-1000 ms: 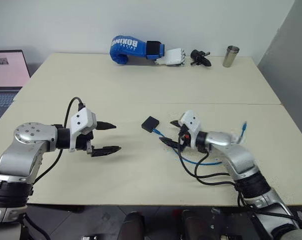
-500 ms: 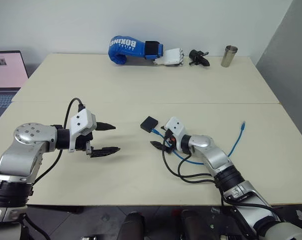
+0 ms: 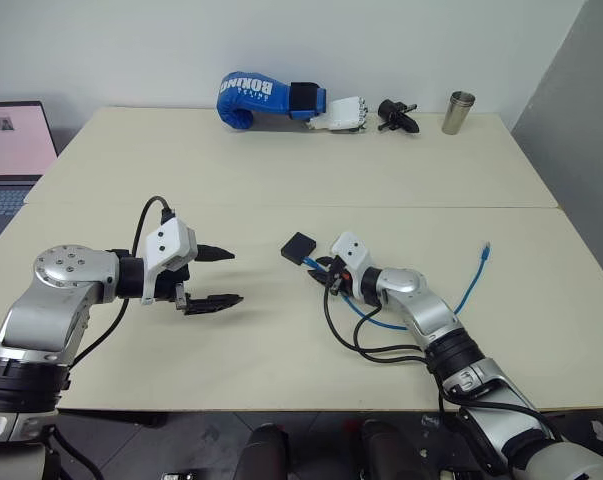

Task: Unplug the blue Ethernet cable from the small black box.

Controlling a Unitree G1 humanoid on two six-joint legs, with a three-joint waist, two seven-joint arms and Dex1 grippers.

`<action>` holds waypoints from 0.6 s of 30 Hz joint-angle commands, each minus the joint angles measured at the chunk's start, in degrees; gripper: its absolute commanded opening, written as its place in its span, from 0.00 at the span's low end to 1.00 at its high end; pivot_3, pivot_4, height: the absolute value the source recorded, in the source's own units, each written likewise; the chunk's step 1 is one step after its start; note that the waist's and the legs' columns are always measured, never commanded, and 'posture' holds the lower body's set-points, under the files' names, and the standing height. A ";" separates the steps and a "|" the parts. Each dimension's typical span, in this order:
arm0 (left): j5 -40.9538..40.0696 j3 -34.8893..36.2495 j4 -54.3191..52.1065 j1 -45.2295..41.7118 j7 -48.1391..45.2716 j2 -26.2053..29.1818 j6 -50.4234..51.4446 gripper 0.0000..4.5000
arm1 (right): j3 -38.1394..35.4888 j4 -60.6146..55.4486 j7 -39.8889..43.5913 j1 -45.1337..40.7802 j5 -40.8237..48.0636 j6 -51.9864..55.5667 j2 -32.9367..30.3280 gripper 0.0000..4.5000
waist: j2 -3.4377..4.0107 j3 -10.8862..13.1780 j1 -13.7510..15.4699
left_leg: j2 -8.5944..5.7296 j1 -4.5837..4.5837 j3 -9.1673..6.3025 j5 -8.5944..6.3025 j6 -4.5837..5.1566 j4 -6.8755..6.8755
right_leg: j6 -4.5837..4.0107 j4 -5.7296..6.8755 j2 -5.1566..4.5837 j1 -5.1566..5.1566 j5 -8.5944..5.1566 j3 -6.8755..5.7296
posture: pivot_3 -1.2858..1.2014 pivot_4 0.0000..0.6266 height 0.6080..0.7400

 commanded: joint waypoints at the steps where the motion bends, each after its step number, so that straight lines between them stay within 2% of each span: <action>1: -0.24 0.19 -0.84 -1.63 0.56 -0.30 0.12 1.00 | -0.29 -0.44 0.73 0.13 -0.86 -0.91 0.01 0.07 | 0.00 0.00 0.00 | 0.00 0.00 0.00 0.00 0.00 0.00 | 0.00 0.00 0.00 0.00 0.00 0.00 | 0.52 0.24 1.00; 3: -0.98 0.70 -0.73 -1.69 1.17 -0.82 1.25 1.00 | -0.16 -1.55 0.80 0.43 -1.09 -1.05 -0.16 0.02 | 0.00 0.00 0.00 | 0.00 0.00 0.00 0.00 0.00 0.00 | 0.00 0.00 0.00 0.00 0.00 0.00 | 0.52 0.24 1.00; 8: -4.80 2.59 -0.87 -1.66 2.49 -2.78 6.26 1.00 | 0.82 -8.30 1.54 1.89 -4.02 -4.85 -3.49 0.02 | 0.00 0.00 0.04 | -0.01 -0.01 0.00 0.00 0.00 0.00 | 0.00 0.00 0.00 0.00 0.00 0.00 | 0.52 0.24 1.00; 12: -15.02 5.14 -2.52 -1.66 3.48 -5.63 19.23 1.00 | 2.83 -17.18 0.84 2.64 -12.54 -20.82 -12.49 0.02 | 0.05 0.03 0.21 | -0.09 -0.07 0.00 0.00 0.00 0.05 | 0.01 -0.01 -0.09 -0.03 0.00 -0.01 | 0.52 0.24 1.00; 18: -22.80 6.13 -2.73 -3.34 7.03 -8.99 30.77 1.00 | 2.67 -23.05 3.80 2.73 -12.75 -32.47 -17.96 0.02 | 0.04 0.03 -0.19 | 0.01 0.01 -0.05 0.00 0.00 0.02 | 0.01 0.02 0.01 0.02 0.00 -0.03 | 0.52 0.24 1.00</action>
